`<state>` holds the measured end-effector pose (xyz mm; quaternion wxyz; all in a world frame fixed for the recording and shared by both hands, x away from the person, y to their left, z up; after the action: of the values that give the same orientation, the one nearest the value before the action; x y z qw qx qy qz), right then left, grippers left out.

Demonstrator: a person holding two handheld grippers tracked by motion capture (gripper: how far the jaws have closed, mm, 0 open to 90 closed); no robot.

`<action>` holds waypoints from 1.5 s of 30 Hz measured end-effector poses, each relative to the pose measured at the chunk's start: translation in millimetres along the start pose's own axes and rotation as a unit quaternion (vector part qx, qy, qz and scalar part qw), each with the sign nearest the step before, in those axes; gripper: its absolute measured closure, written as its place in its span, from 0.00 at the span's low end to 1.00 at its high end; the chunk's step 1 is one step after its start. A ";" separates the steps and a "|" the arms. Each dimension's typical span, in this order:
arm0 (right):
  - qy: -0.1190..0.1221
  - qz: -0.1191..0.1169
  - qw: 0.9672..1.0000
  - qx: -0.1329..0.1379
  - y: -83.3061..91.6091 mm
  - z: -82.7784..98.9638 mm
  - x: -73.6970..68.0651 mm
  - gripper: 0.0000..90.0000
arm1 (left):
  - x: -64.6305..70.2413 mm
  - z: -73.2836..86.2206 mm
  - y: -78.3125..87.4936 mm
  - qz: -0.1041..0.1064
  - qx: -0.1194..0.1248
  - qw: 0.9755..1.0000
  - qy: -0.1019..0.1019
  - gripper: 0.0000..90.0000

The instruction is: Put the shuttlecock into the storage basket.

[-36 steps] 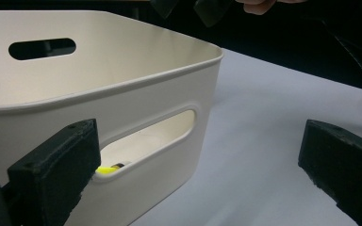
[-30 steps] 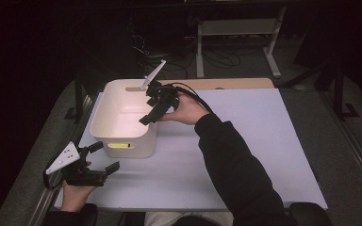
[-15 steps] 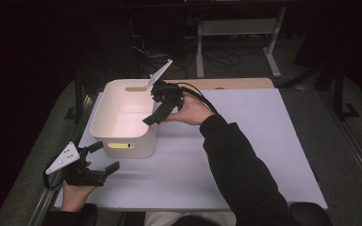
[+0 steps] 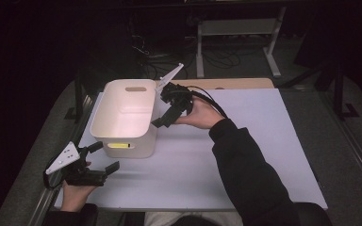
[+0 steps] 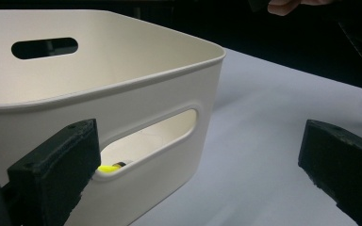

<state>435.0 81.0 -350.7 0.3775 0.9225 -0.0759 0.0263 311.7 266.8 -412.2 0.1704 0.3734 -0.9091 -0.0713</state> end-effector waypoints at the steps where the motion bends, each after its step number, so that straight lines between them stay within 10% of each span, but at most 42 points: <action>1: 0.000 0.001 1.000 0.000 0.5 1.6 -0.5 0.00 | 0.0 0.0 0.2 0.000 0.000 1.000 0.000 0.00; 45: -0.048 0.063 0.996 0.040 61.1 73.4 8.4 0.00 | -1.3 0.3 -0.2 -0.004 -0.001 1.000 0.000 0.00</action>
<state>432.9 -14.5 -359.8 0.3343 0.9303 -0.1508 0.0092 312.6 267.6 -412.8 0.1708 0.3772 -0.9073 -0.0733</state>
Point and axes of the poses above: each handheld gripper's, and its own axes: y roughly backward along the jaws, z roughly out of its underside, x roughly to its right, the point moved 9 cm from there along -y, roughly forward along the jaws, and after that the axes turned 11 degrees about y, right-handed, at the moved point
